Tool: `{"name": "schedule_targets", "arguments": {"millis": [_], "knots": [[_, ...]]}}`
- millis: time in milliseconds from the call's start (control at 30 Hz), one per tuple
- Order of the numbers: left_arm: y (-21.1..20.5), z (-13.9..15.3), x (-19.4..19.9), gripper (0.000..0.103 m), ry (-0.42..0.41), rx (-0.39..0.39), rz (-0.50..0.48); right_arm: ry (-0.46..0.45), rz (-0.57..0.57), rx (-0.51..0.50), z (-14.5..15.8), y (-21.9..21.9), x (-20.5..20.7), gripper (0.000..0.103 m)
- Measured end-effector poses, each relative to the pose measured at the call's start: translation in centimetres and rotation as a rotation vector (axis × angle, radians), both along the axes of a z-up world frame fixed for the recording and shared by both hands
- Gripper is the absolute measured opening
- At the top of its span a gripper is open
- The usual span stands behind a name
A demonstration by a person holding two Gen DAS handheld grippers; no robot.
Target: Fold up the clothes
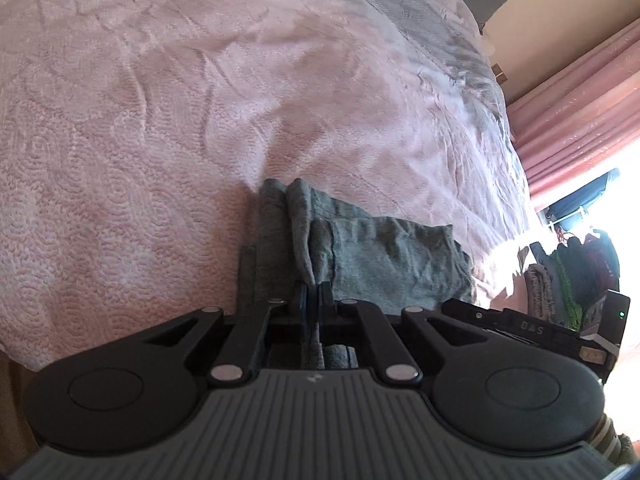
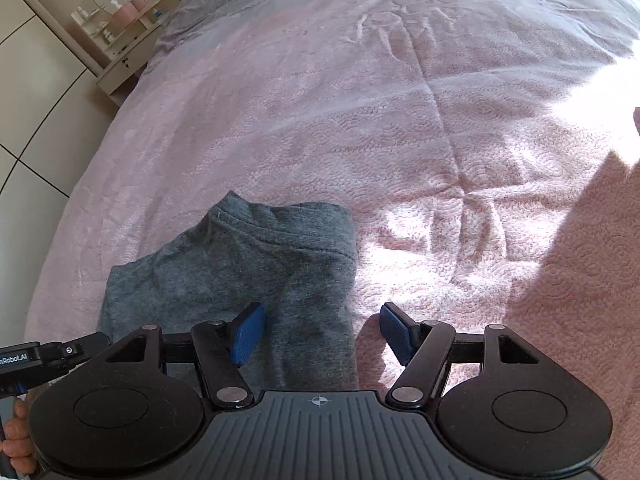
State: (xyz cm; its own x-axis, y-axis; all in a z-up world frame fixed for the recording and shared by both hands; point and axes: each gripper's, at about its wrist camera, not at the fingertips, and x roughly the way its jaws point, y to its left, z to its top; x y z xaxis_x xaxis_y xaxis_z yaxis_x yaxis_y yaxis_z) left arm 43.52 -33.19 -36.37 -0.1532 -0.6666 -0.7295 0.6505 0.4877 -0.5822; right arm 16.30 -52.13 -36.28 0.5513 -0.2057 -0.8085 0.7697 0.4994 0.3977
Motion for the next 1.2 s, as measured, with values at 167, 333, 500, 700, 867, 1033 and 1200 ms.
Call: {"name": "schedule_targets", "arguments": {"millis": [167, 333, 500, 700, 867, 1033, 1200], "knots": [[3.3, -0.8, 0.8, 0.021, 0.165, -0.030, 0.118, -0.001, 0.003, -0.073, 1.7, 2.2, -2.6, 0.067], [9.2, 3.6, -3.1, 0.021, 0.117, -0.035, 0.090, 0.102, 0.130, -0.276, 4.6, 9.2, -7.3, 0.067], [14.9, 3.0, -8.1, 0.022, 0.293, 0.023, 0.177, 0.216, 0.365, -0.447, 5.8, 18.2, -9.6, 0.067], [18.4, -0.1, -11.2, 0.025, 0.486, 0.002, 0.388, 0.314, 0.562, -0.619, 4.2, 24.5, -9.7, 0.067], [18.3, -1.5, -11.8, 0.026, 0.514, -0.014, 0.475, 0.363, 0.620, -0.726, 2.6, 25.4, -9.2, 0.059], [17.7, -2.4, -11.8, 0.025, 0.519, -0.025, 0.516, 0.409, 0.672, -0.813, 1.3, 25.4, -8.6, 0.049], [17.5, 1.2, -12.0, 0.000, 0.309, -0.130, 0.417, 0.388, 0.688, -0.821, 1.7, 25.7, -8.6, 0.005]]}}
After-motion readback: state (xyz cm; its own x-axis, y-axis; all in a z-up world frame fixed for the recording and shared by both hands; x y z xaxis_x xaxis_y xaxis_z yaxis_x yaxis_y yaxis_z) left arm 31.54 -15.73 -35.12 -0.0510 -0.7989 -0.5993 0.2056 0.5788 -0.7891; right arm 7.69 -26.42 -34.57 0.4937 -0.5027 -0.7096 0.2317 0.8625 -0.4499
